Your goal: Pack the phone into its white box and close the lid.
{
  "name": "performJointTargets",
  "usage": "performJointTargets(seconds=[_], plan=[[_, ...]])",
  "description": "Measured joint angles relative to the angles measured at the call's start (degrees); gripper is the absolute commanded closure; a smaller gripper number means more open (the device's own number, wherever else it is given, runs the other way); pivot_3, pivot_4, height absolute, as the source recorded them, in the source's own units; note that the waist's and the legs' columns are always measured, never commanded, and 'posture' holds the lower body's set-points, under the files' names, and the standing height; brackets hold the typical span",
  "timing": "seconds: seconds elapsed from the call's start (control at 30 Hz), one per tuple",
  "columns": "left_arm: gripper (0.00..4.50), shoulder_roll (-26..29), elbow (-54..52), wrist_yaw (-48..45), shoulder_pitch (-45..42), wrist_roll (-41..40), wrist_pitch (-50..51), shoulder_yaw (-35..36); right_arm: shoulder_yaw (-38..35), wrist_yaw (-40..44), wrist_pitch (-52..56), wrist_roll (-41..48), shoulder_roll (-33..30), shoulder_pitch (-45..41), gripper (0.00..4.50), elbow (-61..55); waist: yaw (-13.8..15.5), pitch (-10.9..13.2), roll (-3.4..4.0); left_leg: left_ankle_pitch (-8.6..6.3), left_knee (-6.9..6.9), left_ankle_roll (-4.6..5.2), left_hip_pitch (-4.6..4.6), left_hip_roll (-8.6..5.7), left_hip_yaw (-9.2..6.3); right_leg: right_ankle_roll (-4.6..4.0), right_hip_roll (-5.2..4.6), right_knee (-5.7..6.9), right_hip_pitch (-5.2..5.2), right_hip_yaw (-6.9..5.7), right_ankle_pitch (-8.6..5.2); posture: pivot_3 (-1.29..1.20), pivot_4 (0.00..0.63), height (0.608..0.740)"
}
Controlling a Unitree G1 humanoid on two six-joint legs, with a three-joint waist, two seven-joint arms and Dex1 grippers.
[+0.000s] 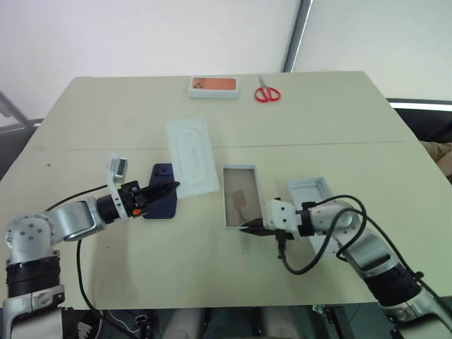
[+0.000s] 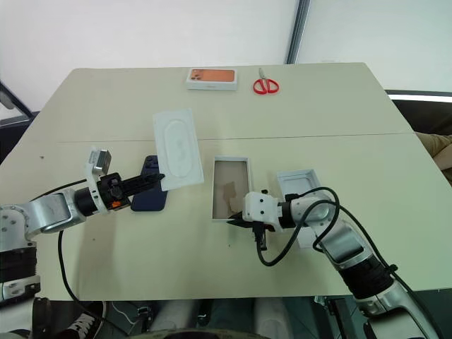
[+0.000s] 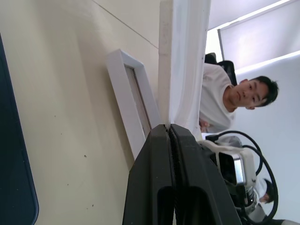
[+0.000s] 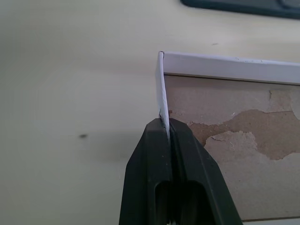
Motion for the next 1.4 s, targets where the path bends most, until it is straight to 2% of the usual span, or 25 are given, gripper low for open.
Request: performJointTargets(seconds=[0.03,0.13,0.27,0.33,0.47,0.67,0.87,1.07,1.4], plan=[[4.50,0.00,0.00,0.07,0.00,-0.24,-0.03,-0.26,0.16,-0.79,0.49,-0.44,0.52,-0.19,4.45,-0.03,0.00,0.00,0.00,0.00,-0.01,0.00,0.00,0.00,0.00,0.00,0.00,0.00,0.00,0.00,0.00,0.00,0.150,0.740],[4.50,-0.04,0.01,0.65,-0.01,-0.49,-0.12,-1.07,0.33,-2.28,2.71,-0.82,1.72,-0.53,3.51,-0.03,-0.01,0.00,0.00,0.00,-0.02,0.00,0.00,0.00,0.00,0.00,0.01,0.00,0.00,0.01,0.00,0.00,0.150,0.740],[4.50,-0.65,0.01,1.82,-0.02,-1.13,-0.51,-1.49,0.41,-2.56,5.15,-0.37,2.40,-1.10,1.40,-0.11,0.09,0.00,0.00,0.00,-0.01,0.00,0.00,-0.01,0.00,0.00,0.00,0.00,-0.02,0.00,0.00,0.00,0.150,0.740],[4.50,-0.81,0.00,2.38,-0.02,-1.42,-0.60,-1.56,0.40,-3.06,5.40,-0.40,2.39,-1.10,0.52,-0.41,0.10,0.00,0.00,0.00,0.00,0.00,0.00,-0.02,0.00,0.00,-0.01,0.00,-0.02,0.00,0.00,0.00,0.150,0.740],[4.50,-2.00,-0.75,3.45,0.17,-2.13,-0.78,-2.88,-1.83,-3.04,6.94,2.27,2.04,-1.06,0.52,-2.27,0.10,0.00,0.00,0.00,0.00,0.01,-0.01,-0.02,0.00,0.00,-0.02,0.00,0.05,0.00,0.00,0.00,0.150,0.740],[4.50,-5.19,-3.31,6.22,1.75,-4.20,-2.18,-6.11,-14.64,-0.59,6.21,11.20,-3.60,2.69,0.52,-5.02,0.38,-0.01,-0.01,-0.02,0.00,0.03,-0.01,-0.03,0.00,0.00,-0.07,-0.03,0.13,0.00,0.00,0.00,0.150,0.740],[4.50,-8.14,-3.55,8.30,1.88,-4.24,-3.47,-10.20,-22.05,2.34,0.26,13.28,-8.15,8.88,0.52,-2.15,-0.04,-0.01,-0.01,-0.01,-0.01,0.04,0.00,0.03,0.06,0.00,-0.05,-0.02,0.11,0.03,0.00,0.00,0.150,0.740],[4.50,-12.16,-3.07,9.14,0.35,-3.38,-3.87,-14.81,-23.00,0.63,-2.17,13.06,-8.17,8.56,0.52,-0.48,0.24,-0.02,0.01,-0.01,0.08,0.05,-0.01,-0.04,0.07,0.00,-0.03,-0.02,0.15,0.03,0.00,0.00,0.150,0.740],[4.50,-11.87,-0.51,7.05,-1.12,1.56,-3.64,-15.46,-22.44,-2.04,-3.27,12.43,-8.01,8.54,0.52,-0.54,0.19,-0.02,0.01,-0.01,0.07,0.05,-0.01,-0.03,0.07,0.00,-0.01,-0.01,0.14,0.03,0.00,0.00,0.150,0.740]])
